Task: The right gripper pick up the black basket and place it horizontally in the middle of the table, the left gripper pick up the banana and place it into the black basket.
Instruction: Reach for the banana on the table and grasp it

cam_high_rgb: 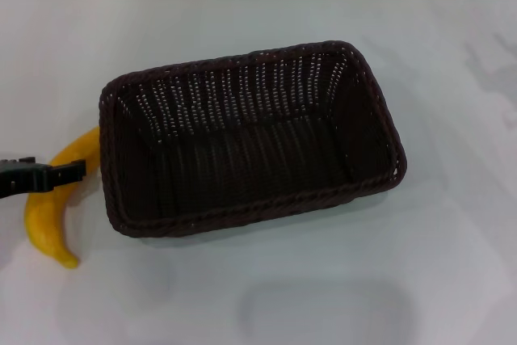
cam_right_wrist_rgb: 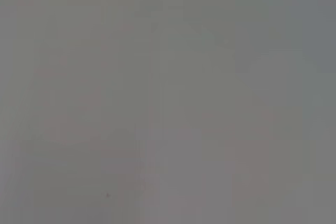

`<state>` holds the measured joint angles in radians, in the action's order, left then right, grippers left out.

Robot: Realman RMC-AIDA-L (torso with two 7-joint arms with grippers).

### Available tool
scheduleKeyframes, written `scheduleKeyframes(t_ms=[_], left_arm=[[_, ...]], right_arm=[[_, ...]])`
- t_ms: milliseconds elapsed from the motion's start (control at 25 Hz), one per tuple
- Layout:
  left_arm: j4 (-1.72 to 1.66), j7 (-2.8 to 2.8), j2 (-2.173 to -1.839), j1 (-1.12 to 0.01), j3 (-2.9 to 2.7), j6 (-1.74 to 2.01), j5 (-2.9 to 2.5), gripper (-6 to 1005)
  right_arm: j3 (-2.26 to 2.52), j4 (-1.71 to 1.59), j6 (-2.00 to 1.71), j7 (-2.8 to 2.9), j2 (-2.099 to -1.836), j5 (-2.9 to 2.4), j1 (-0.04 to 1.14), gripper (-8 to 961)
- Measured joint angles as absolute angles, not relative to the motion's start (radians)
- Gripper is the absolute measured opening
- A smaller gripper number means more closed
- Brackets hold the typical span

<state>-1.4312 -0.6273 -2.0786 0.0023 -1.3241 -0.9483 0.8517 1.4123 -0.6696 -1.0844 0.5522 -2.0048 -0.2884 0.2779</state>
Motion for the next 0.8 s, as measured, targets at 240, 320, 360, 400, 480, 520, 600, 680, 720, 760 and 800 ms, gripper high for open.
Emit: scheduleKeyframes(t_ms=[240,320,360,400,480,520,600,680,720,760,800], left_arm=[[-1.412,-0.634,-2.08,-0.012,-1.323,-0.945,0.853,861],[-1.399,-0.635,-2.08,-0.02,-1.322,-0.944,0.853,861],[-1.392,-0.636,-2.08,-0.025,-1.322,-0.944,0.853,861],[-1.387,-0.637,-2.08,-0.028,-1.322,-0.944,0.853,861],[-1.379,-0.638,-2.079,-0.034,-1.322,-0.94,0.853,861],[-1.376,-0.64,-2.079,-0.036,-1.322,-0.939,0.853,861],[-1.371,-0.644,-2.079,-0.039,-1.322,-0.933,0.853,862],[-1.368,-0.646,-2.079,-0.043,-1.322,-0.931,0.853,850],[-1.365,-0.646,-2.079,-0.045,-1.322,-0.929,0.853,838],[-1.365,-0.646,-2.079,-0.045,-1.322,-0.929,0.853,826],[-1.358,-0.647,-2.077,-0.05,-1.322,-0.927,0.853,814]], right_arm=[[1.413,-0.675,-1.084,0.552,-2.005,-0.288,0.278,557],[1.413,-0.676,-1.084,0.552,-2.005,-0.288,0.278,557],[1.413,-0.676,-1.084,0.552,-2.005,-0.288,0.278,557],[1.413,-0.678,-1.084,0.552,-2.005,-0.288,0.278,557],[1.413,-0.681,-1.084,0.551,-2.005,-0.288,0.278,557],[1.413,-0.683,-1.084,0.551,-2.005,-0.288,0.278,557],[1.414,-0.684,-1.084,0.551,-2.005,-0.288,0.278,556],[1.415,-0.685,-1.084,0.551,-2.005,-0.288,0.278,556],[1.415,-0.686,-1.083,0.551,-2.005,-0.288,0.278,556],[1.416,-0.686,-1.083,0.551,-2.005,-0.288,0.278,556],[1.416,-0.686,-1.083,0.551,-2.005,-0.288,0.278,556]])
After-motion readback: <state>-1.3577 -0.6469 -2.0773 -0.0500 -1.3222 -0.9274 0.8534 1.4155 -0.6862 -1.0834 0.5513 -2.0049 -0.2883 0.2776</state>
